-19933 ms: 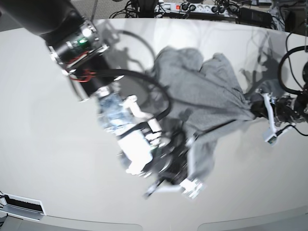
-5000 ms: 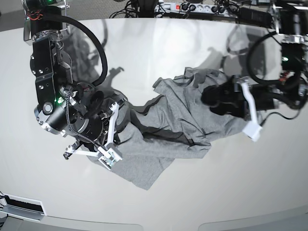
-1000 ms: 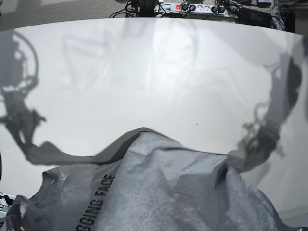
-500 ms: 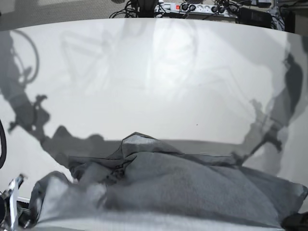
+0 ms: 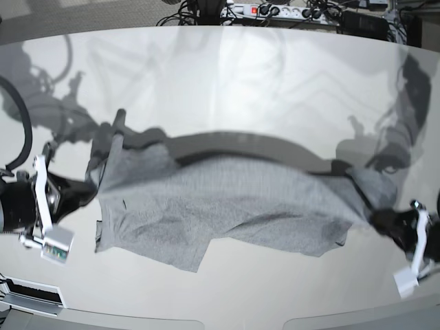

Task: Layout the t-shirt on the table in an organized manner, then fold the t-shirt properly
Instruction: 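Lower the stretched shirt onto the table with both grippers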

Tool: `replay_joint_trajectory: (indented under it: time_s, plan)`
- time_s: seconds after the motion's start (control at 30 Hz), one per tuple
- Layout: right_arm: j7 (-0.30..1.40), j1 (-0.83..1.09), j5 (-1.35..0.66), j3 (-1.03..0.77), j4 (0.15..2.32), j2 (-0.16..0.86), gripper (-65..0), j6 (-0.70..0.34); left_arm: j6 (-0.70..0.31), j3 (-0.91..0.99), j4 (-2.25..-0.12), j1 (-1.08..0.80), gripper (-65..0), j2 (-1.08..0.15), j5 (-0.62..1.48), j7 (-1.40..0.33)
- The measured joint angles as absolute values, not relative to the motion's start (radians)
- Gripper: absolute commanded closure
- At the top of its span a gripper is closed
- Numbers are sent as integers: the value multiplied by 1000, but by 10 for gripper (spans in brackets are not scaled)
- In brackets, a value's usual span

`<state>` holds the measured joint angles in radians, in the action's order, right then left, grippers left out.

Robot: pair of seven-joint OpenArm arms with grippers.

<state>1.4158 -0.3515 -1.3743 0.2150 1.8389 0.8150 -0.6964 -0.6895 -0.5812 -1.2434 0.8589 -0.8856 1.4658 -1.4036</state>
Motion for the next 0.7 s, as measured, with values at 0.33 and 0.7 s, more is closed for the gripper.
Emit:
replay_joint_trajectory:
  time_s: [0.33,0.7]
  plan:
    - [1412,-209,-1467,215,1839,899,0,-696,-689,-582,-1372,625,0,-886,1466,-1403]
    - [1396,76,-1423,216,1840,902,0,-697,-694,-583,-1477,371,0,-948,1466,-1396]
